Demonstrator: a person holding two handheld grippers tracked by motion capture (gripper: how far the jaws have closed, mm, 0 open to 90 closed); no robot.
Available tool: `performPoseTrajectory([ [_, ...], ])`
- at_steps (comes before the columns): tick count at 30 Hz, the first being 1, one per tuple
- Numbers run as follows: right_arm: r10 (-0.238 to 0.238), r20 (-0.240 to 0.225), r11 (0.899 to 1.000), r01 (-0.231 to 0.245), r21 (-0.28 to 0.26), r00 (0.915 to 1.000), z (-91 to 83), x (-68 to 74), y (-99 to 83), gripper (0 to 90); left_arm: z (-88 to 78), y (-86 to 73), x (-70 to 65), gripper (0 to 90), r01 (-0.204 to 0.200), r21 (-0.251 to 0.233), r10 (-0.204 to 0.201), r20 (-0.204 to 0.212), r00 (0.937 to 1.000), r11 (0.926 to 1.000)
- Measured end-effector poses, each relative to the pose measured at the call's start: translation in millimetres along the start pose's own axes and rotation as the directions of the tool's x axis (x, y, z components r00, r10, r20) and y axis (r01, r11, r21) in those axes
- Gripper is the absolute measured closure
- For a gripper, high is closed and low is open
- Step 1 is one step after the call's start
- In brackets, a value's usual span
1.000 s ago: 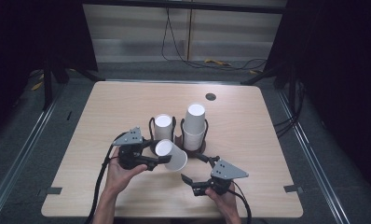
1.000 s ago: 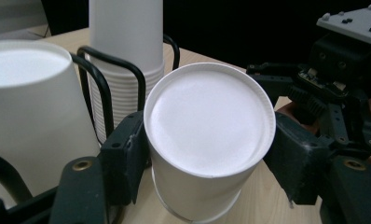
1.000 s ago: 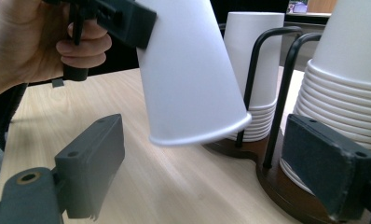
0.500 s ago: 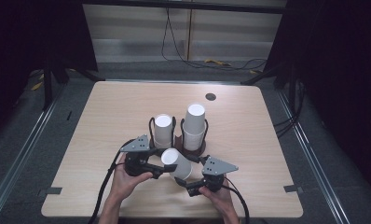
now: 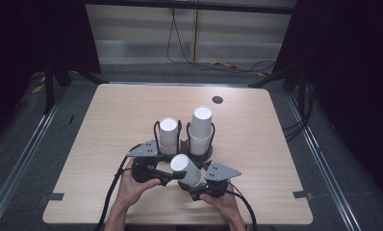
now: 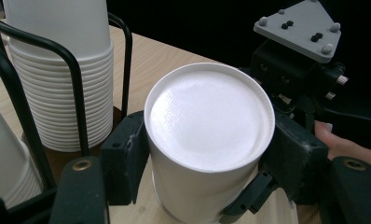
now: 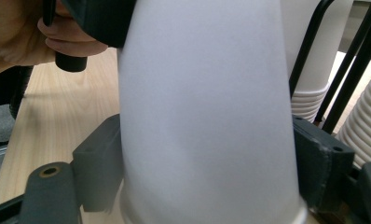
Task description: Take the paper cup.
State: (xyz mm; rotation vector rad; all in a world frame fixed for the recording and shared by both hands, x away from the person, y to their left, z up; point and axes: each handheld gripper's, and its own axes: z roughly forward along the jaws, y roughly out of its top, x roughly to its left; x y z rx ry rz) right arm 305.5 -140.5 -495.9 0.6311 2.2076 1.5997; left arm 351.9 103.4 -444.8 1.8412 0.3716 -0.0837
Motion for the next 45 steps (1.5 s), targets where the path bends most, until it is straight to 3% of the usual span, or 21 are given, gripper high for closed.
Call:
performPoseTrajectory([
  [14,-0.005,-0.009,0.999,0.006,0.046,0.9999,-0.1,-2.3,-0.1,25.2,1.0,-7.0,4.3,33.2,-0.010,-0.010,0.010,0.007,0.9999,0.9999],
  [21,0.002,-0.002,0.998,-0.002,0.064,1.0000,-1.8,-4.2,0.4,25.5,2.5,-8.3,8.2,24.7,0.007,-0.014,-0.007,0.032,0.9995,0.9999],
  [27,0.014,0.013,0.997,-0.015,0.078,0.9998,-6.7,-7.2,2.6,25.7,1.2,-9.1,10.4,21.1,0.013,-0.002,-0.013,0.023,0.9997,0.9999],
  [33,0.016,0.009,0.994,-0.017,0.112,0.9998,-6.6,-7.1,1.9,25.9,-4.5,-13.6,12.6,21.9,0.001,0.002,-0.001,0.015,0.9999,1.0000],
  [45,-0.011,-0.005,0.982,0.012,0.188,0.9999,-5.4,-8.1,8.9,26.1,-14.0,-12.8,12.1,23.2,-0.058,0.032,0.059,-0.031,0.9978,0.9978],
])
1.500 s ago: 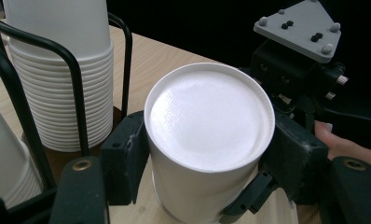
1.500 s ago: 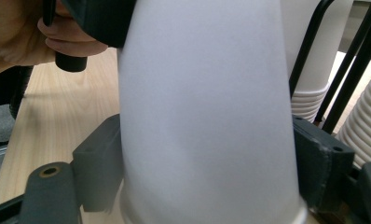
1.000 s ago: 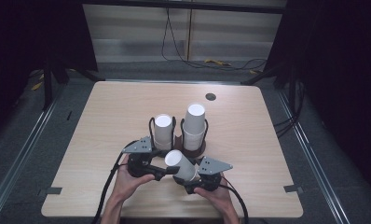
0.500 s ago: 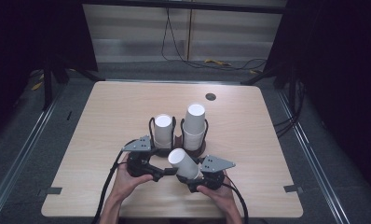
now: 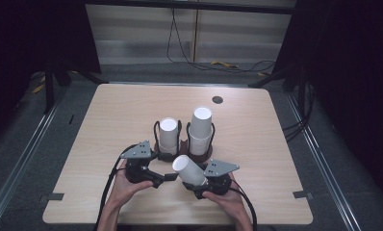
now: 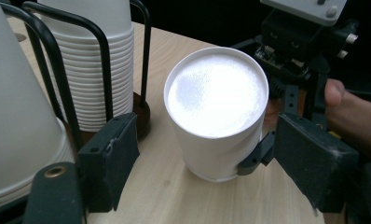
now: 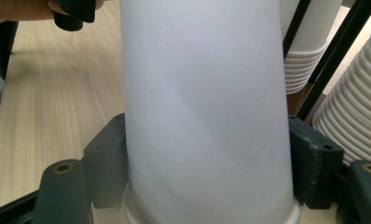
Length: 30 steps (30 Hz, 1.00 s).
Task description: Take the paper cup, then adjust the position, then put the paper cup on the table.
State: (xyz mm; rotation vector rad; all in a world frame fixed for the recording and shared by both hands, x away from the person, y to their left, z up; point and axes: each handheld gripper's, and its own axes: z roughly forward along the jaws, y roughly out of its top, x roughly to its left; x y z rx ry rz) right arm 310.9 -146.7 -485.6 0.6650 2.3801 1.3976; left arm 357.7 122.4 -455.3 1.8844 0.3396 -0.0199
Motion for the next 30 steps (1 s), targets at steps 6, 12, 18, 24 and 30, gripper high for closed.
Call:
performPoseTrajectory([
  [6,-0.019,-0.007,0.999,0.019,0.042,0.9998,1.0,-1.4,4.5,26.2,-4.1,1.3,-2.4,25.4,-0.031,0.006,0.031,-0.003,0.9995,0.9995],
  [12,-0.037,-0.011,0.996,0.038,0.079,0.9992,1.5,-3.7,9.1,26.2,-6.3,2.5,-1.8,24.8,-0.056,0.041,0.057,-0.017,0.9982,0.9976],
  [18,-0.046,-0.018,0.992,0.048,0.113,0.9988,1.7,-6.1,11.8,26.3,-7.8,7.8,-2.4,24.8,-0.086,0.065,0.087,-0.020,0.9960,0.9942],
  [24,-0.068,-0.031,0.985,0.072,0.156,0.9972,1.2,-8.6,19.1,26.4,-8.4,9.0,-2.2,25.4,-0.116,0.097,0.119,-0.024,0.9926,0.9885],
  [30,-0.091,-0.062,0.973,0.102,0.207,0.9939,3.7,-11.6,26.8,26.4,-7.3,7.6,0.4,24.5,-0.097,0.125,0.099,-0.008,0.9951,0.9874],
])
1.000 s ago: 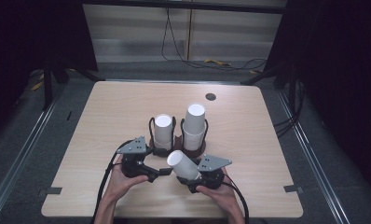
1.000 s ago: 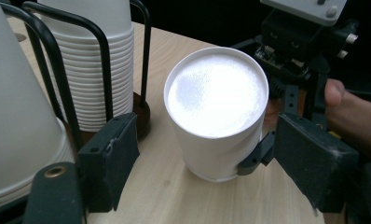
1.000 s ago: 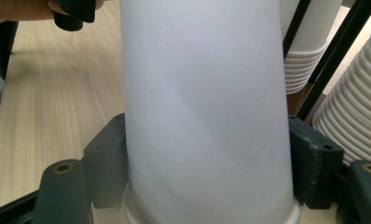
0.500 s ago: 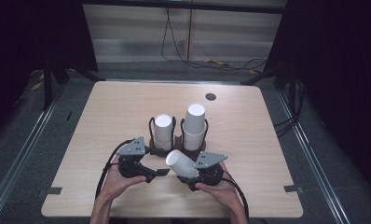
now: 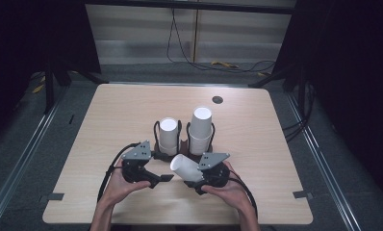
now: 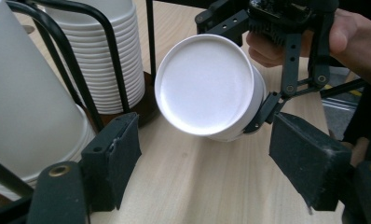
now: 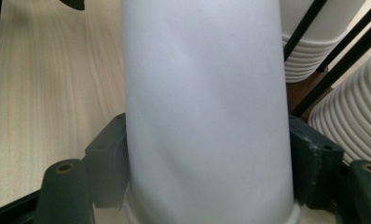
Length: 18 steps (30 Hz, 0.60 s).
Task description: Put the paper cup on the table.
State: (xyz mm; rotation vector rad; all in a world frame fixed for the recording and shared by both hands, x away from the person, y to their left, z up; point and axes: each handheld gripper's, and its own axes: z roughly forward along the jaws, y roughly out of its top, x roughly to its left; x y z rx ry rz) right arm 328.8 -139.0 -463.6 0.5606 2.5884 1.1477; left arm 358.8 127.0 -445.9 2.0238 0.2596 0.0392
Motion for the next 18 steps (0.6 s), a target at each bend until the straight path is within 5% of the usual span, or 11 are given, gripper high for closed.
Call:
performPoseTrajectory([
  [18,-0.066,-0.017,0.993,0.068,0.099,0.9976,-0.6,-0.3,16.0,26.5,0.9,5.0,-0.6,22.1,-0.043,0.061,0.044,-0.011,0.9990,0.9972],
])
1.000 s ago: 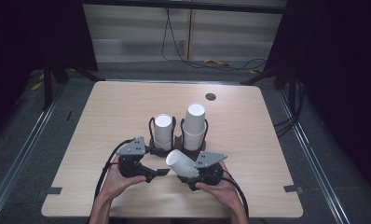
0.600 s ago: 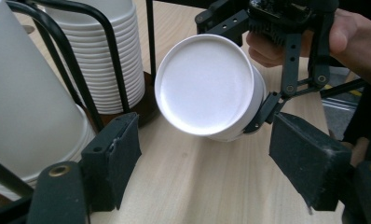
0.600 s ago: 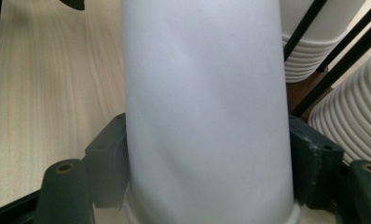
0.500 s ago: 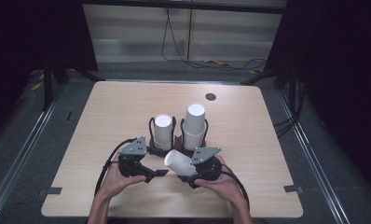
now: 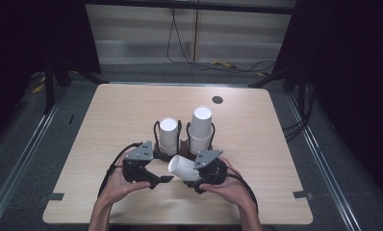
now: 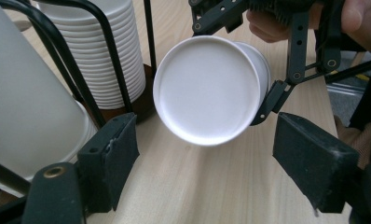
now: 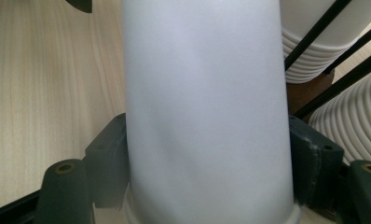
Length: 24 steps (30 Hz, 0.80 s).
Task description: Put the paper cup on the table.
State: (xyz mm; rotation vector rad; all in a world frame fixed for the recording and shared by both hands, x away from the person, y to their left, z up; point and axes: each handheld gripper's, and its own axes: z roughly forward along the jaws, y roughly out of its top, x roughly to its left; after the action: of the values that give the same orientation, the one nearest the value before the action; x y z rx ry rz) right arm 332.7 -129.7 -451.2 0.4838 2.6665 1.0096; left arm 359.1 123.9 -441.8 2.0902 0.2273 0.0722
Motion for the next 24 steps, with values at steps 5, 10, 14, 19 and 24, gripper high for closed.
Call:
performPoseTrajectory([
  [5,-0.022,0.005,0.999,0.021,0.025,0.9998,-0.9,-1.6,3.6,26.6,0.3,4.3,2.3,22.2,-0.009,0.019,0.008,0.002,1.0000,0.9998],
  [10,-0.039,0.000,0.998,0.039,0.047,0.9992,0.4,-2.8,8.0,27.0,1.6,5.4,5.1,22.0,0.009,0.047,-0.009,-0.007,0.9999,0.9989],
  [14,-0.051,0.000,0.995,0.051,0.080,0.9987,3.2,-4.3,10.7,27.0,-0.2,5.8,5.2,20.8,0.014,0.050,-0.013,-0.020,0.9997,0.9987],
  [19,-0.074,-0.002,0.988,0.074,0.136,0.9973,5.9,-3.8,15.1,27.0,2.1,4.7,4.8,23.2,0.006,0.072,-0.005,-0.015,0.9999,0.9974],
  [24,-0.085,0.000,0.984,0.084,0.158,0.9964,5.8,-4.7,17.9,27.0,4.0,5.6,6.5,29.2,0.005,0.098,-0.006,0.015,0.9999,0.9952],
])
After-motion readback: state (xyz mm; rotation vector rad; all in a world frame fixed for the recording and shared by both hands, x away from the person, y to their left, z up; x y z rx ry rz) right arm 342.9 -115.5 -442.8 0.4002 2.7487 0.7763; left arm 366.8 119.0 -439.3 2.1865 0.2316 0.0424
